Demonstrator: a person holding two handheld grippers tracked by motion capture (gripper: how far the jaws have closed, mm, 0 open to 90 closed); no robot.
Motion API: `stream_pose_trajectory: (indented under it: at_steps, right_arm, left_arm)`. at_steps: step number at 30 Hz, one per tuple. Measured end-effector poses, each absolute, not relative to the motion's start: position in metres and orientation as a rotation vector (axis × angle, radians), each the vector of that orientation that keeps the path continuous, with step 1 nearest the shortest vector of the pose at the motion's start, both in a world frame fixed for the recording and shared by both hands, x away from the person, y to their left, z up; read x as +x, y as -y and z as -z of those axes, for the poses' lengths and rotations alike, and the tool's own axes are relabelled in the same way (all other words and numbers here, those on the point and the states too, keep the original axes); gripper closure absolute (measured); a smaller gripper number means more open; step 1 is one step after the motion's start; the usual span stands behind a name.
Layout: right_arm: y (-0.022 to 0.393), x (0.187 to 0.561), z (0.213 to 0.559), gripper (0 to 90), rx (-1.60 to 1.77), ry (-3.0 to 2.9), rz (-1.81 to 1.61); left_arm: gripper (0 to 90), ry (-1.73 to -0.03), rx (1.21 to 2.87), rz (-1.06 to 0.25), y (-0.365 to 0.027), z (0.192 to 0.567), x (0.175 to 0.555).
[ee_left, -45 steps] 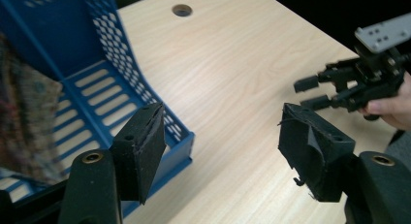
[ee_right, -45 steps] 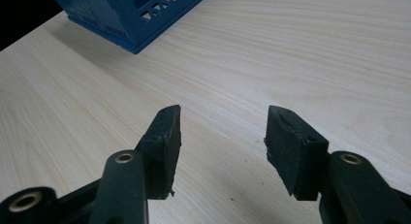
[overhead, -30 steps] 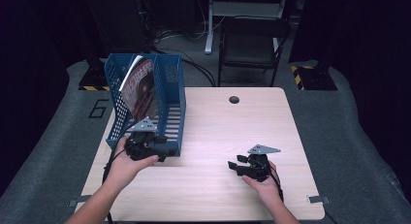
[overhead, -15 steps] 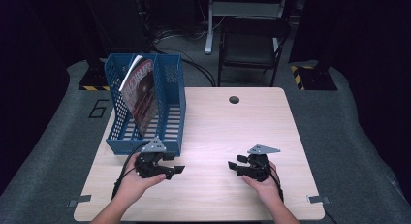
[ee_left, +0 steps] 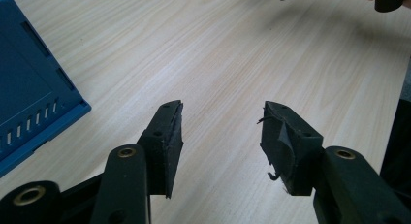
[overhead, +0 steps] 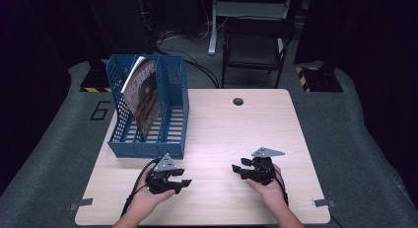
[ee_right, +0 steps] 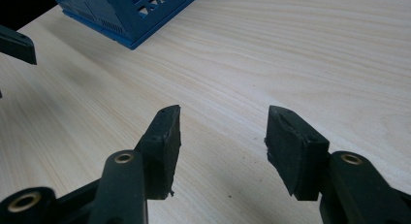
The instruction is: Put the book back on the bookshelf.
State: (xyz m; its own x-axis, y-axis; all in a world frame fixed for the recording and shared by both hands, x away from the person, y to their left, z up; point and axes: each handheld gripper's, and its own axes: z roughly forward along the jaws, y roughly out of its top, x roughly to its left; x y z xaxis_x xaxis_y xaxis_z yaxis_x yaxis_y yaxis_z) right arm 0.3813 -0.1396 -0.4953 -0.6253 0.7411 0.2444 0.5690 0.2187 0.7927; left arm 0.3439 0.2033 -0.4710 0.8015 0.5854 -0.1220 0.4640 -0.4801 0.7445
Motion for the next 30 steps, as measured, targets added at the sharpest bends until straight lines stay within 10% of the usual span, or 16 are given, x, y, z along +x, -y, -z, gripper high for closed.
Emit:
stream_pose_trajectory:
  at_steps: [30]
  right_arm:
    - [0.140,0.381,0.498,46.6,1.255,-2.308,-1.346]
  left_arm:
    - [54.5,-0.716,2.209,-0.113,-0.186,0.509,0.350]
